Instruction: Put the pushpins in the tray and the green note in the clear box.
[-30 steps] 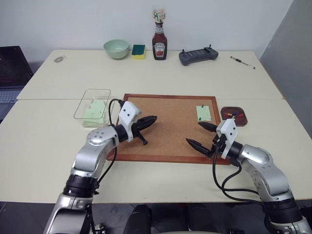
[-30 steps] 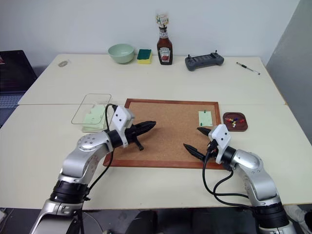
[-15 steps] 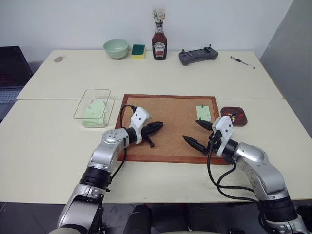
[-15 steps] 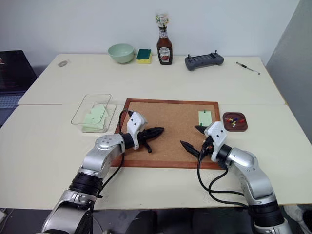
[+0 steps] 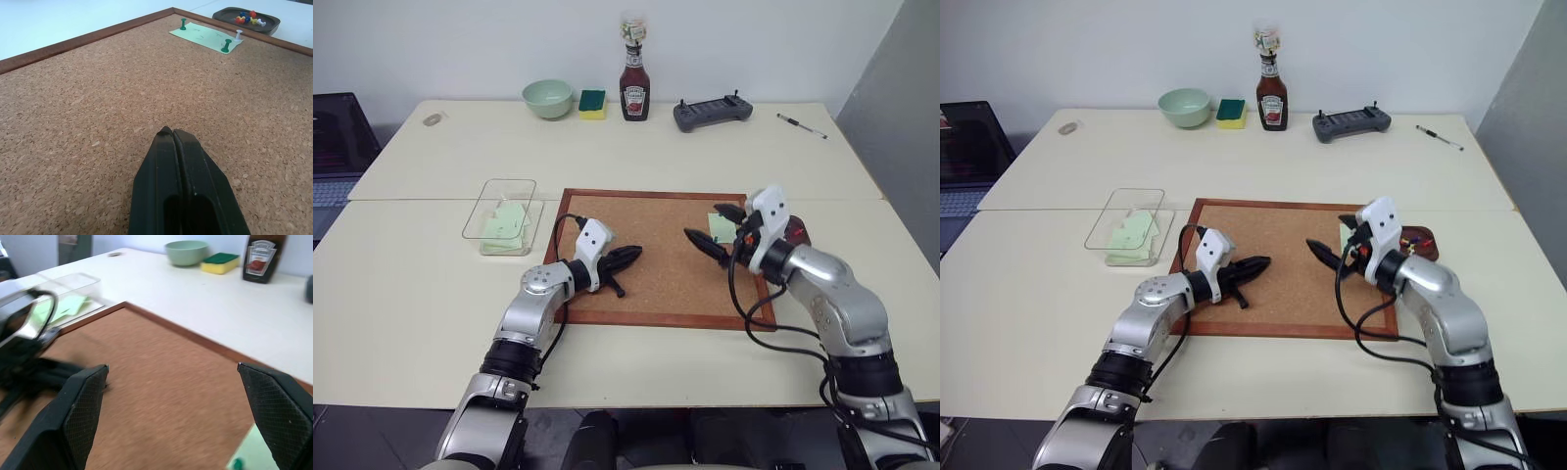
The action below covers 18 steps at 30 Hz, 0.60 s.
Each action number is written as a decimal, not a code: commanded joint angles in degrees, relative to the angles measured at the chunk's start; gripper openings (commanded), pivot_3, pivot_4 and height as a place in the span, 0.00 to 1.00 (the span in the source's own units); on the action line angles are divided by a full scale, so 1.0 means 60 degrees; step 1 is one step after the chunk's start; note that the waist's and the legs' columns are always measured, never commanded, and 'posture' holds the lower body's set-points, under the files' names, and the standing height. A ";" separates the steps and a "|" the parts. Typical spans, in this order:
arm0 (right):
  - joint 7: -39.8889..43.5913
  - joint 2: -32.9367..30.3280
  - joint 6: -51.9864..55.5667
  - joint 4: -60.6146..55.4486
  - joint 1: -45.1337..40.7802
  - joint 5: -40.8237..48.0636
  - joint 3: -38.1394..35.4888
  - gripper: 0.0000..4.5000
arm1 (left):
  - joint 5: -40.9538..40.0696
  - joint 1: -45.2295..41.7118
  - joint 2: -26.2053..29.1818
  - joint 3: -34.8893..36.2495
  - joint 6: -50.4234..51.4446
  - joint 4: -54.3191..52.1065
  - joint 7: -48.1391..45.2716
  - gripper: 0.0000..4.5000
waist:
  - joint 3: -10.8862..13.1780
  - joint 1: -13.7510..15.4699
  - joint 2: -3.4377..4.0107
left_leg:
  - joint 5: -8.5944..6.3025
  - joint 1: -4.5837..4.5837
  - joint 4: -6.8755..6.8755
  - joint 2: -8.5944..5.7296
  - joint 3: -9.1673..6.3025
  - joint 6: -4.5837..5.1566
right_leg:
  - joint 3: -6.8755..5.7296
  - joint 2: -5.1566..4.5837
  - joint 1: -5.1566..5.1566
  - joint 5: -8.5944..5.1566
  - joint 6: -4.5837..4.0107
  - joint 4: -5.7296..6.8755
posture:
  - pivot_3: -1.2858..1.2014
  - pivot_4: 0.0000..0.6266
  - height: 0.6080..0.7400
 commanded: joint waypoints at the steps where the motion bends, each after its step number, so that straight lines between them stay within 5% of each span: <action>1: -0.0423 0.0125 -0.0496 0.1676 -0.1079 -0.0921 0.0322 1.00 | 0.0072 0.0235 -0.0188 -0.0220 0.0103 0.0158 -0.0173 0.01 | -0.0004 -0.0002 0.0008 | 0.0000 0.0000 0.0000 -0.0001 0.0001 0.0000 | 0.0000 0.0000 0.0000 0.0000 0.0000 0.0001 | 0.52 0.24 1.00; 10: -0.0458 0.0273 -0.1723 0.5390 -0.2884 -0.1823 0.0239 1.00 | 0.0171 0.0144 -0.0384 -0.0287 0.0148 0.0142 -0.0219 0.01 | -0.0012 0.0003 0.0021 | 0.0000 -0.0004 -0.0001 -0.0011 0.0002 0.0001 | 0.0000 -0.0010 -0.0001 0.0001 -0.0002 -0.0002 | 0.52 0.24 1.00; 18: -0.0179 -0.0094 -0.2050 0.6285 -0.2994 -0.2139 0.0147 1.00 | 0.0195 0.0290 -0.0340 -0.0248 0.0146 0.0056 -0.0247 0.01 | -0.0014 -0.0003 0.0024 | 0.0000 -0.0004 -0.0001 -0.0011 0.0003 0.0001 | 0.0001 -0.0010 -0.0002 0.0001 -0.0002 -0.0002 | 0.52 0.24 1.00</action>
